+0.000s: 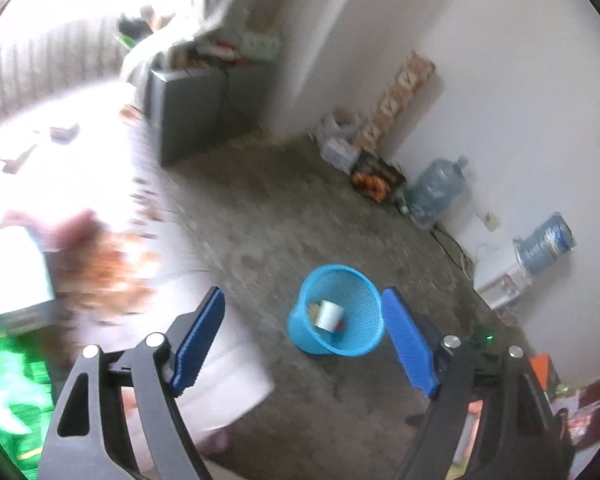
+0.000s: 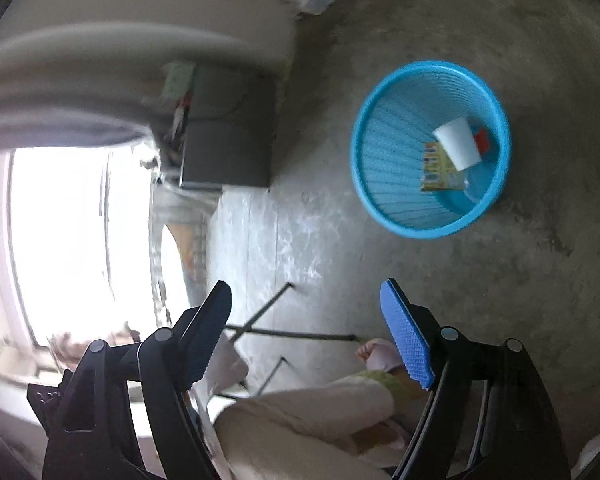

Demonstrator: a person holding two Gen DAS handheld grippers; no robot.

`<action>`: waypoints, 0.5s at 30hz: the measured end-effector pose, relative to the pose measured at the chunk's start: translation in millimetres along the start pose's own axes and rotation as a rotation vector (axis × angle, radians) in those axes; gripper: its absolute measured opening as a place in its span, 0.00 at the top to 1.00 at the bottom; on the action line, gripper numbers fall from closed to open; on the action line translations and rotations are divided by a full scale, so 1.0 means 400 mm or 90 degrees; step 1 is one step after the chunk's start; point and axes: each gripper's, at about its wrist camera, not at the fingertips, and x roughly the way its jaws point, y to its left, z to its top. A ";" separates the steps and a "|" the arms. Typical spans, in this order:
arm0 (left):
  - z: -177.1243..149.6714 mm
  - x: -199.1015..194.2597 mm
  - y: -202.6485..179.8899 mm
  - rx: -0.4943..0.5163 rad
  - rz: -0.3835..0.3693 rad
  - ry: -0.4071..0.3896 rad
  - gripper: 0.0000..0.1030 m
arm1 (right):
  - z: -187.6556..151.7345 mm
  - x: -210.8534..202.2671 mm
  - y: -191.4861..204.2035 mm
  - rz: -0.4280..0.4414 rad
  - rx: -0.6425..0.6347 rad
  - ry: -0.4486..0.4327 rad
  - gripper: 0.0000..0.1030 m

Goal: Collect trash
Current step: 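Return both tools to the table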

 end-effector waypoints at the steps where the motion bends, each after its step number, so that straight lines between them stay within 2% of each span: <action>1: -0.008 -0.033 0.024 -0.003 0.009 -0.013 0.22 | -0.008 0.004 0.027 -0.002 -0.017 0.004 0.28; 5: -0.051 -0.167 0.136 -0.037 0.055 -0.067 0.21 | -0.041 0.030 0.155 -0.008 -0.104 0.021 0.28; 9: -0.098 -0.301 0.270 -0.110 0.104 -0.126 0.21 | -0.102 0.077 0.309 -0.011 -0.217 0.043 0.26; 15: -0.103 -0.468 0.441 -0.197 0.125 -0.185 0.19 | -0.212 0.185 0.507 -0.014 -0.371 0.112 0.25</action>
